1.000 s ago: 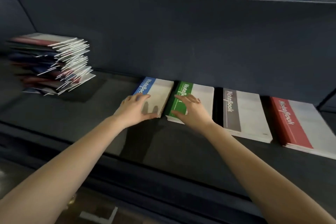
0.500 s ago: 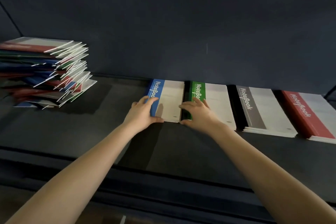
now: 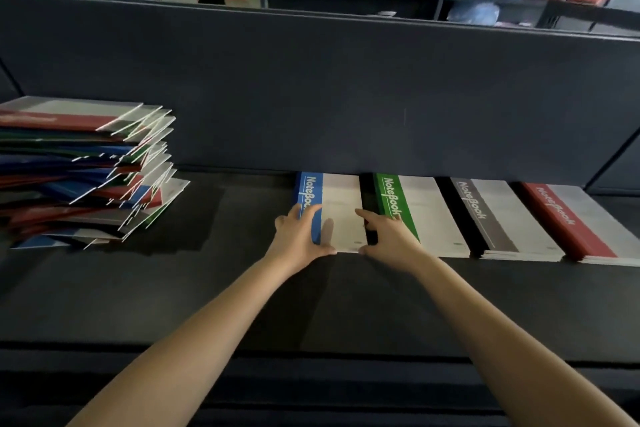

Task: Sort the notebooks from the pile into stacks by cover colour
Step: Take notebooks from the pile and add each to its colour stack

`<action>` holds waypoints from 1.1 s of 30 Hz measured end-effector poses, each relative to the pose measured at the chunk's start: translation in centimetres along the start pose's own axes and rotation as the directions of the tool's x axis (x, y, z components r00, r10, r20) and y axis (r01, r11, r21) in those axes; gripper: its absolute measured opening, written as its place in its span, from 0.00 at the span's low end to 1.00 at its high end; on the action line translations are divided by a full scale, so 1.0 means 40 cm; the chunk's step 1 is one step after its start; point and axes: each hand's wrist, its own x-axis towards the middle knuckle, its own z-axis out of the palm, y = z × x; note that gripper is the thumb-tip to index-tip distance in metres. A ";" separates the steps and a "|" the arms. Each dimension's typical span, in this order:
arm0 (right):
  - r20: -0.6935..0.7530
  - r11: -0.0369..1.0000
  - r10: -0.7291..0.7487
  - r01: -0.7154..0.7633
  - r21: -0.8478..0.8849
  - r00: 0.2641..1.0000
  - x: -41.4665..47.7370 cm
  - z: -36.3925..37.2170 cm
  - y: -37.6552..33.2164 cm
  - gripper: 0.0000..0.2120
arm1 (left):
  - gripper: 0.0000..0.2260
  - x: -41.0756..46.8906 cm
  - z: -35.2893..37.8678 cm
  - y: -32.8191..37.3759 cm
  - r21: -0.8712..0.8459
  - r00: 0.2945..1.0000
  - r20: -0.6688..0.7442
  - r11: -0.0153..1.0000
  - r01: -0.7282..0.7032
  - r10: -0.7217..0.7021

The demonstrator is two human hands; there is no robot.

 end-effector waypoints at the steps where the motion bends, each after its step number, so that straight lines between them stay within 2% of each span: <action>1: -0.006 0.998 0.010 -0.011 -0.060 1.000 0.002 0.005 -0.002 0.37 | 0.42 0.005 0.001 -0.002 0.003 1.000 0.008 1.000 -0.004 0.004; 5: 0.031 0.988 0.042 -0.037 -0.150 0.999 0.008 -0.003 -0.019 0.42 | 0.45 0.012 -0.010 -0.010 0.033 0.997 0.076 0.999 -0.031 0.029; 9: -0.094 0.996 -0.063 0.057 -0.068 0.994 0.025 -0.031 -0.062 0.40 | 0.44 -0.019 -0.067 -0.033 0.026 0.992 0.104 0.997 -0.068 0.065; 11: -0.131 0.991 -0.131 0.127 -0.041 0.983 0.048 -0.021 -0.101 0.38 | 0.42 -0.040 -0.104 -0.067 0.023 0.996 0.040 0.997 -0.077 0.076; 18: -0.118 0.931 -0.357 0.363 0.030 0.926 0.150 0.064 -0.346 0.34 | 0.34 -0.142 -0.275 -0.271 0.012 0.970 -0.232 0.997 -0.072 0.073; 22: -0.117 0.859 -0.501 0.509 0.054 0.857 0.205 0.085 -0.514 0.32 | 0.32 -0.226 -0.381 -0.383 0.036 0.946 -0.324 0.999 -0.006 0.017; 26: -0.172 0.783 -0.602 0.619 0.059 0.779 0.264 0.070 -0.672 0.31 | 0.30 -0.308 -0.447 -0.477 0.038 0.918 -0.380 0.990 0.137 -0.112; 29: -0.170 0.748 -0.651 0.663 0.026 0.740 0.305 0.071 -0.767 0.31 | 0.30 -0.359 -0.476 -0.526 -0.029 0.886 -0.429 0.983 0.182 -0.177; 33: -0.084 0.736 -0.676 0.676 -0.027 0.732 0.340 0.091 -0.839 0.33 | 0.28 -0.398 -0.511 -0.547 -0.201 0.842 -0.461 0.957 0.209 -0.281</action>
